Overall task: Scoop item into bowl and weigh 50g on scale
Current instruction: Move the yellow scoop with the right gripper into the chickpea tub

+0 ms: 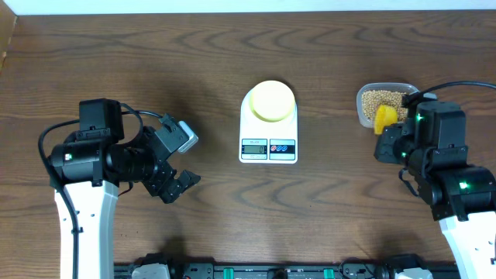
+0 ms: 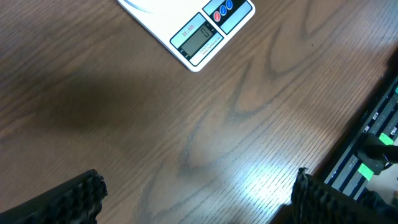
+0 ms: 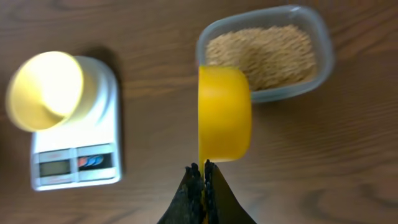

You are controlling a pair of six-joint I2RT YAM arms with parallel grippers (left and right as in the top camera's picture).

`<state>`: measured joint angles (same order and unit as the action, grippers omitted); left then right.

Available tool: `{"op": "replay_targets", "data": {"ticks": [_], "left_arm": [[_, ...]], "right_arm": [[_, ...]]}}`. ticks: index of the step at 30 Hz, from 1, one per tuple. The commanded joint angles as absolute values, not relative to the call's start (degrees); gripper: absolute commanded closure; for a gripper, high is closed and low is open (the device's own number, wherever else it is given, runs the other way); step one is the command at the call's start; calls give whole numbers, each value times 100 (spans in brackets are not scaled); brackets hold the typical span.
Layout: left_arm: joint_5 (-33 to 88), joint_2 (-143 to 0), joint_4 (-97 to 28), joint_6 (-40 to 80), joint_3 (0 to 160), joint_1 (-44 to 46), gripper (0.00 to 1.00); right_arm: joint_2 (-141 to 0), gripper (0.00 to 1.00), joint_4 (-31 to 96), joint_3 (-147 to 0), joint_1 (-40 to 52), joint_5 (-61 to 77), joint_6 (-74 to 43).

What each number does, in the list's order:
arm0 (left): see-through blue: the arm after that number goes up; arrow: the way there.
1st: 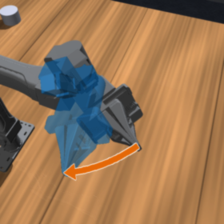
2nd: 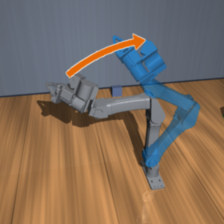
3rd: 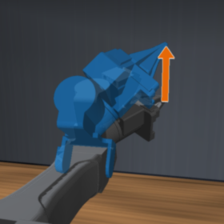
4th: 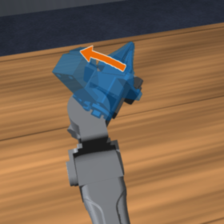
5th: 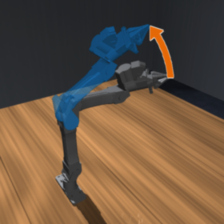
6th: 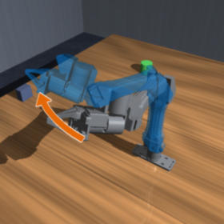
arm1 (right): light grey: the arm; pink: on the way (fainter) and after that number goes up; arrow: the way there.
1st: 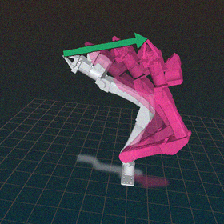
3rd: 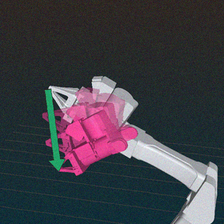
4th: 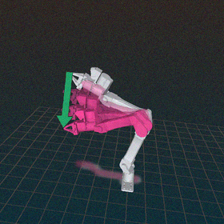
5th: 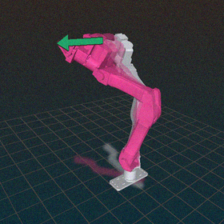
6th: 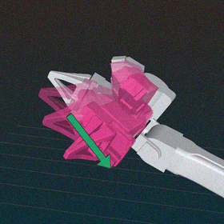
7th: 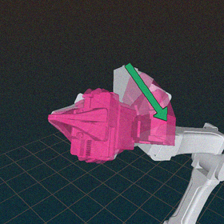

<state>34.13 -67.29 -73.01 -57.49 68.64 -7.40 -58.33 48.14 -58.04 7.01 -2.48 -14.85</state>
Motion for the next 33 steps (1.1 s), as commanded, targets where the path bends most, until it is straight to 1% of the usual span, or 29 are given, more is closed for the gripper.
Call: {"op": "replay_targets", "data": {"ticks": [1,4,8,12,24,33], "left_arm": [[3402,-6735,-7301,-5887,6818,-764,2],[3402,-6735,-7301,-5887,6818,-764,2],[3402,-6735,-7301,-5887,6818,-764,2],[3402,-6735,-7301,-5889,6818,-764,2],[3402,-6735,-7301,-5889,6818,-764,2],[3402,-6735,-7301,-5889,6818,-764,2]], "right_arm": [[-5850,99,4665,-5920,679,-1260,-930],[-6139,99,4303,-5920,681,-1358,-475],[-6761,99,3997,-5920,681,-1990,-154],[-7378,99,3787,-5920,685,-2327,34],[-8368,99,2943,-5920,685,-2410,403],[-8707,99,2571,-5920,685,-2563,784]]}}
